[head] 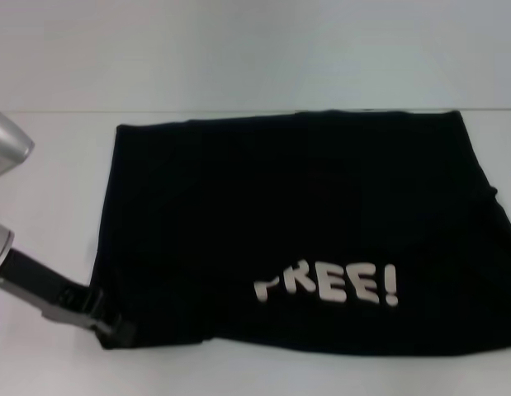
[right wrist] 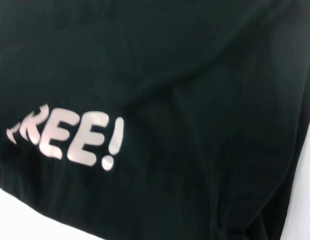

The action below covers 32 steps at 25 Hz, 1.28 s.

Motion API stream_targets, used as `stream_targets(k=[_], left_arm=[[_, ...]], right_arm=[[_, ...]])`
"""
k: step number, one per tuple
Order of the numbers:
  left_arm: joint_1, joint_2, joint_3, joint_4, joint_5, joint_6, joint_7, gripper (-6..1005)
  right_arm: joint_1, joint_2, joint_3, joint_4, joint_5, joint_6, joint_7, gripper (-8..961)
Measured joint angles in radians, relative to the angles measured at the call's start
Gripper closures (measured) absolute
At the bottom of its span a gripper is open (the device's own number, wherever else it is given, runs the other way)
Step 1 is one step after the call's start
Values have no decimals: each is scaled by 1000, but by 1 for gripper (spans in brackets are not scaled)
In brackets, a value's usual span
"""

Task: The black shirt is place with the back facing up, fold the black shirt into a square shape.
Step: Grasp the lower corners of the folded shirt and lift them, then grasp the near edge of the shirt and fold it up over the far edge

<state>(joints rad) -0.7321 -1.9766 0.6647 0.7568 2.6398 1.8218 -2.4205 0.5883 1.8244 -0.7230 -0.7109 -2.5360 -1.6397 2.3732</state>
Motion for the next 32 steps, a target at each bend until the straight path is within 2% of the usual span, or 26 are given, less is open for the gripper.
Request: stream_targets(k=[6, 15, 24, 32], left_arm=[[13, -6, 5, 9, 36, 42, 20, 958], [23, -10, -6, 13, 120, 13, 13, 958], [25, -3, -24, 35, 156, -8, -12, 957], [25, 1, -32, 53, 162, 14, -14, 956]], right_arm=[[-3, 7, 2, -4, -64, -53, -24, 880], [-11, -14, 42, -4, -67, -56, -26, 880], [-21, -37, 53, -4, -78, -54, -26, 880], [-28, -47, 75, -4, -79, -57, -40, 880]])
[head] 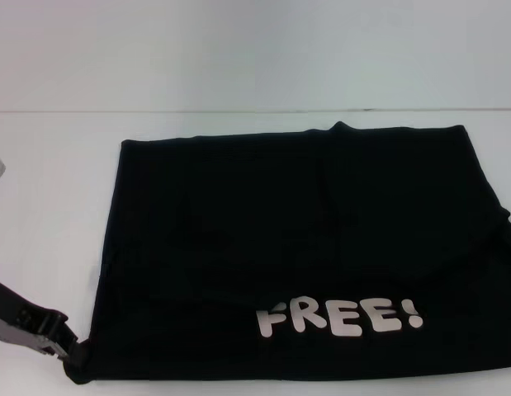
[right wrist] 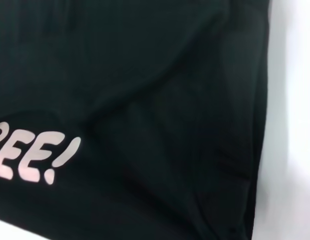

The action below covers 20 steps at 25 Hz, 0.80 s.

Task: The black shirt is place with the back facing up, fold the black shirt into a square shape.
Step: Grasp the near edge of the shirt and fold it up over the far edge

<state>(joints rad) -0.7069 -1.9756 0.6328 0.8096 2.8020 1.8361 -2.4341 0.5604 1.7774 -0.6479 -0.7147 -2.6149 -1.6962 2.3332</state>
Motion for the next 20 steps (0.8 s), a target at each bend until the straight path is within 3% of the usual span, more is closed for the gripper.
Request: stream_targets(k=[7, 13, 20], left_arm=[[11, -5, -2, 48, -17, 90, 23, 956], [0, -37, 12, 38, -23, 137, 79, 956], [-2, -44, 20, 41, -26, 197, 102, 955]], right_arm=[[-7, -8, 21, -15, -1, -21, -10, 880], [2, 10, 28, -10, 0, -70, -71, 880], [-9, 14, 68, -14, 2, -169, -113, 880]])
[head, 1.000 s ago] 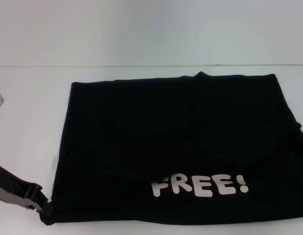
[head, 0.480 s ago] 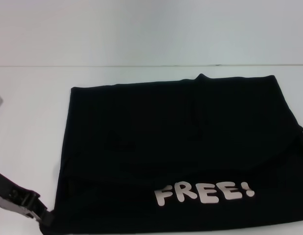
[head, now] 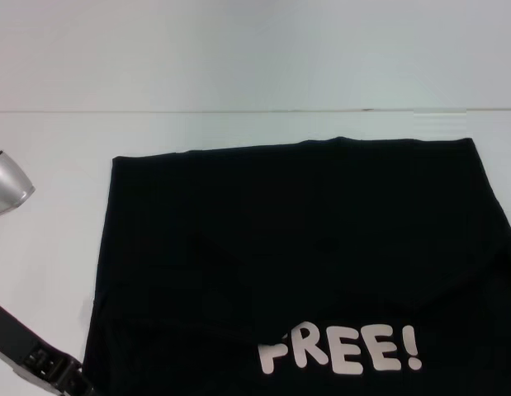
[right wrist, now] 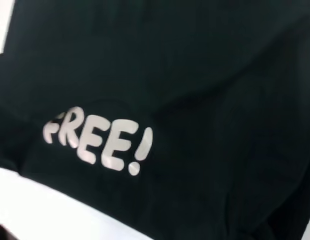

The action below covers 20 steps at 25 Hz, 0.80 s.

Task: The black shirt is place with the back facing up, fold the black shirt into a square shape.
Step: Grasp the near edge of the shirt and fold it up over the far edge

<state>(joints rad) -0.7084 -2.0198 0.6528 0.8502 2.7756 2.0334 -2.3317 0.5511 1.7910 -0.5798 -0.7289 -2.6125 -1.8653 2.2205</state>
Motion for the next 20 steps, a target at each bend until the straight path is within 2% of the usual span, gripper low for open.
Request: stream_targets(k=[7, 12, 15, 16, 17, 20], left_arm=[[0, -10, 16, 13, -4, 34, 1, 955], [-15, -4, 8, 13, -46, 33, 9, 955], [-23, 22, 1, 3, -135, 35, 7, 954], [-26, 39, -7, -6, -172, 35, 2, 954], [-32, 53, -26, -18, -201, 34, -5, 954], [-58, 87, -100, -41, -237, 21, -34, 954]], right_arm=[[-11, 1, 1, -1, -2, -52, -3, 879], [-3, 1, 21, -1, 10, -62, -18, 879], [7, -4, 79, -1, 42, -95, -59, 879], [12, -15, 129, -1, 67, -110, -75, 879], [12, -15, 129, -1, 67, -110, -75, 879], [21, -41, 198, -1, 92, -95, -67, 879]])
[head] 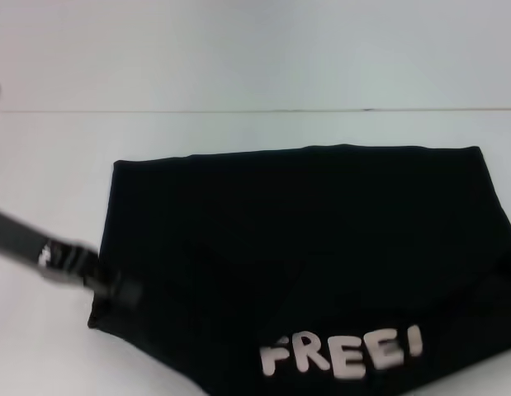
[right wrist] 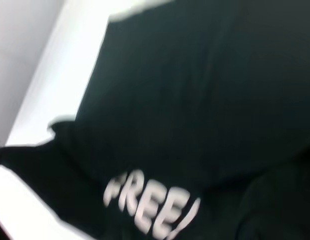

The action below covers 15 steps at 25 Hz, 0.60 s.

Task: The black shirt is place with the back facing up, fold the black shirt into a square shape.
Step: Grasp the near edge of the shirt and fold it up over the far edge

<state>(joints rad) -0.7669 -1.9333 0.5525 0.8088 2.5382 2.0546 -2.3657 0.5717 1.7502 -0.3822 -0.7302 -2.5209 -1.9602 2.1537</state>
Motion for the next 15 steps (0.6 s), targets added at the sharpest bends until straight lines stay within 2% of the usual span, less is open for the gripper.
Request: stream_targets(k=[2, 4, 9, 12, 14, 15], left_arm=[[-23, 17, -32, -9, 0, -35, -34, 954], [-44, 24, -31, -15, 3, -80, -67, 954], [-97, 41, 2, -47, 6, -244, -155, 953], [-107, 39, 44, -51, 12, -374, -212, 953], [-109, 28, 82, -60, 20, -482, -250, 953], [-109, 24, 94, -65, 21, -519, -260, 953]], right_arm=[[11, -12, 29, 0, 6, 37, 25, 879], [26, -18, 52, 0, 10, 89, 53, 879], [64, -11, 91, 9, 44, 275, 93, 879], [91, 8, 76, 36, 47, 391, 102, 879], [108, 31, 63, 47, 44, 464, 104, 879], [116, 50, 55, 48, 44, 507, 104, 879]])
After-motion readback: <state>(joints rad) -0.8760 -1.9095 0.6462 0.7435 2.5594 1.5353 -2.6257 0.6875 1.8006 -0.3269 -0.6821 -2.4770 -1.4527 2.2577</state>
